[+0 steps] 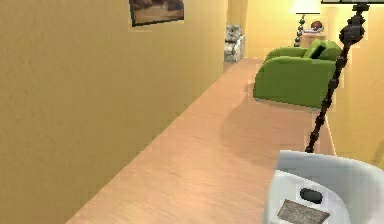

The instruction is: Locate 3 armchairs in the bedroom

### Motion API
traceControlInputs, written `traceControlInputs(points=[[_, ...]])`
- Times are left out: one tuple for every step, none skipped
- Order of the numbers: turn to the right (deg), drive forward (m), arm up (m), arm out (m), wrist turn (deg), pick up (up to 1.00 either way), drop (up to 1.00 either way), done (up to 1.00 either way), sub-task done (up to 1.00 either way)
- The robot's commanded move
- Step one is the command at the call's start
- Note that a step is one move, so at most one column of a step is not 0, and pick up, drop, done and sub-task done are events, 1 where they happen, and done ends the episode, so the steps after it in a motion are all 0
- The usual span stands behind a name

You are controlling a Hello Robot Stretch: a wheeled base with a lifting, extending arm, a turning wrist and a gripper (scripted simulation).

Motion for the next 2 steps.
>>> traceControlInputs(points=[[0.0,0.65,0.00,0.00,0.0,0.00,0.00,0.00,0.00],[21.0,0.00,0.00,0.00,0.0,0.00,0.00,0.00,0.00]])
